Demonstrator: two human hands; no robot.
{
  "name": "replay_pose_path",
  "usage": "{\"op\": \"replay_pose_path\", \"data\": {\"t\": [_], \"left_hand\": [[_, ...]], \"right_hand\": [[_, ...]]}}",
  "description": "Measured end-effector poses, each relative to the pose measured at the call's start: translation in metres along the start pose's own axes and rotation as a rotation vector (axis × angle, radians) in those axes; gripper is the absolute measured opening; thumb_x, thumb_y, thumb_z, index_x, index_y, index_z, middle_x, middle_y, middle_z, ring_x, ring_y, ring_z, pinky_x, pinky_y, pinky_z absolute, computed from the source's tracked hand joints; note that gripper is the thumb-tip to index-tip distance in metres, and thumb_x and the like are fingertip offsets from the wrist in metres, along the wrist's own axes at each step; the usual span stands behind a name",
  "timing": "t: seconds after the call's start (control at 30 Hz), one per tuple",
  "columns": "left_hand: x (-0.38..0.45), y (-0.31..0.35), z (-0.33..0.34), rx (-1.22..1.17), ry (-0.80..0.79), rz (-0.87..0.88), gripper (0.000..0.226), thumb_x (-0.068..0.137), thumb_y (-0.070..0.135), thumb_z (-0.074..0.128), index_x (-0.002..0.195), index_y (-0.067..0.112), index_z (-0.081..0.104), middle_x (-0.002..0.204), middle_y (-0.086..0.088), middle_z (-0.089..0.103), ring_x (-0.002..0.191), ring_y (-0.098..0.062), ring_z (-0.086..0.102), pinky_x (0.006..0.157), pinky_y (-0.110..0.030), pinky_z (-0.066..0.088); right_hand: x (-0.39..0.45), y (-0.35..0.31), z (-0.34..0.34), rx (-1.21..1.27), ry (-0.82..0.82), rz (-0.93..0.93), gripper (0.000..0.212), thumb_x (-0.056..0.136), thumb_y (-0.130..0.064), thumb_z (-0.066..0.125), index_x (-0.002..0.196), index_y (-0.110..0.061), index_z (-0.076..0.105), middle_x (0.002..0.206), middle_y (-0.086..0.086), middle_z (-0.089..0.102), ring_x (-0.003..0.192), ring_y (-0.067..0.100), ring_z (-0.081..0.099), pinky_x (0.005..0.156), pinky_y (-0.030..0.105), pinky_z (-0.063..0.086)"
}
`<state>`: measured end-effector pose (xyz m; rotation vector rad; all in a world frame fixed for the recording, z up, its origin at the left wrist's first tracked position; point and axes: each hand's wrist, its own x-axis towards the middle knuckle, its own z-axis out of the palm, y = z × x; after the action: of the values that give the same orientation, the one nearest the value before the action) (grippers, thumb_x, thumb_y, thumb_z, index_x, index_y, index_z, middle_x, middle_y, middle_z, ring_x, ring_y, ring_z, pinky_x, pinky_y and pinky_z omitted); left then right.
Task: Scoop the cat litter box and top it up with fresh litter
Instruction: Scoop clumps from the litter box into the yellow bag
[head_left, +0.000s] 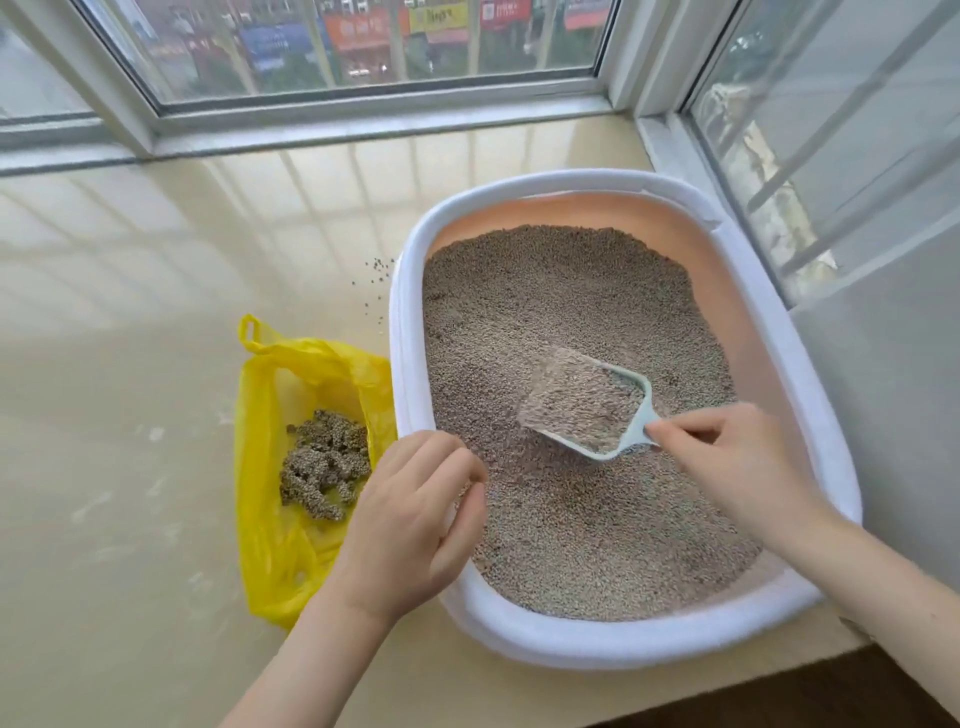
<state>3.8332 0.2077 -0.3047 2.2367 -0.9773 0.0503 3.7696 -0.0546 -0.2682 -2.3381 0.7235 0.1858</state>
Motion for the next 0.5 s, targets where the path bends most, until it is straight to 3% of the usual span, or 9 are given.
{"op": "replay_pose_path", "data": {"t": [0.13, 0.27, 0.5], "left_hand": [[0.014, 0.001, 0.003, -0.043, -0.001, -0.036, 0.022, 0.092, 0.018, 0.046, 0.075, 0.009, 0.056, 0.074, 0.001, 0.05, 0.071, -0.02, 0.047, 0.066, -0.035, 0.04], [0.02, 0.003, 0.011, -0.051, -0.016, -0.08, 0.027, 0.093, 0.019, 0.045, 0.069, 0.009, 0.053, 0.068, 0.001, 0.045, 0.067, -0.018, 0.042, 0.064, -0.032, 0.036], [0.019, 0.0, 0.018, -0.025, -0.006, -0.087, 0.027, 0.093, 0.019, 0.046, 0.069, 0.01, 0.054, 0.068, 0.001, 0.046, 0.066, -0.017, 0.041, 0.063, -0.032, 0.036]], "right_hand": [[0.024, -0.022, -0.03, -0.321, -0.065, -0.012, 0.034, 0.088, -0.041, 0.06, 0.071, -0.016, 0.076, 0.034, -0.005, 0.042, 0.036, 0.01, 0.036, 0.045, 0.025, 0.027], [0.045, -0.055, -0.043, -0.702, 0.006, -0.239, 0.037, 0.091, -0.041, 0.055, 0.07, -0.015, 0.073, 0.049, -0.001, 0.058, 0.051, 0.014, 0.053, 0.044, 0.023, 0.034], [0.086, -0.092, -0.059, -0.947, 0.051, -0.356, 0.047, 0.092, -0.034, 0.052, 0.05, -0.015, 0.046, 0.052, 0.0, 0.048, 0.048, 0.013, 0.041, 0.045, 0.021, 0.022]]}}
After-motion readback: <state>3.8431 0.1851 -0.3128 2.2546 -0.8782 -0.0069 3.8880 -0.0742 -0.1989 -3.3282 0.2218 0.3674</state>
